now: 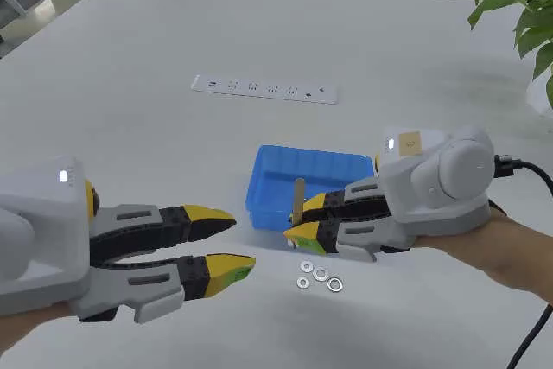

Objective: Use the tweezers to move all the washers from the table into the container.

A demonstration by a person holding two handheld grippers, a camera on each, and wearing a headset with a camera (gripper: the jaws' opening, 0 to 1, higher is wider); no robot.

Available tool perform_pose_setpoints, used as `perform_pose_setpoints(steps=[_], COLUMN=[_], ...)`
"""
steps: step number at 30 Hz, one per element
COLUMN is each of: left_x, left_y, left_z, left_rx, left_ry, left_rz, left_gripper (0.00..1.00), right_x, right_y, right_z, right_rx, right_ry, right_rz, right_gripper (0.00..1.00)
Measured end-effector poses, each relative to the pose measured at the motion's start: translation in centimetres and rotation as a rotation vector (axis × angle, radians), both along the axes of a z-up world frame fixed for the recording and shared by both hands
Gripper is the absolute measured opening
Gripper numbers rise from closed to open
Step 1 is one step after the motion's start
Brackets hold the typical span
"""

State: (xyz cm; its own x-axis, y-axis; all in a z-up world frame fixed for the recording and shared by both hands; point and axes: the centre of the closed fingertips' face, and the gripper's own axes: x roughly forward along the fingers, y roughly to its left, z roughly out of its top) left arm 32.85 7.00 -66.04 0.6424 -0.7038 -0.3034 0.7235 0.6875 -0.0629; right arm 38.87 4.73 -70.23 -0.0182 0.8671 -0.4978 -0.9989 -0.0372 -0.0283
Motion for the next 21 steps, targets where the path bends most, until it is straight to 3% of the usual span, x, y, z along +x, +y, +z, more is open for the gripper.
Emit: perform_pose_setpoints(steps=[4, 11, 21], left_x=[-0.8, -1.9, -2.8], left_y=[0.6, 1.4, 1.8], left_z=[0.7, 0.8, -0.1], left_rx=[-0.026, -0.055, -0.043], left_ry=[-0.008, -0.001, 0.016], left_rz=[0.023, 0.058, 0.07], left_gripper=[0.28, 0.32, 0.53], right_x=[0.4, 1.4, 5.1], right_y=[0.1, 0.0, 0.1], right_z=[1.5, 2.8, 4.0], right_rx=[0.022, 0.015, 0.034], right_ry=[0.003, -0.036, -0.072], right_rz=[-0.022, -0.026, -0.087], right_gripper=[0.1, 0.1, 0.1])
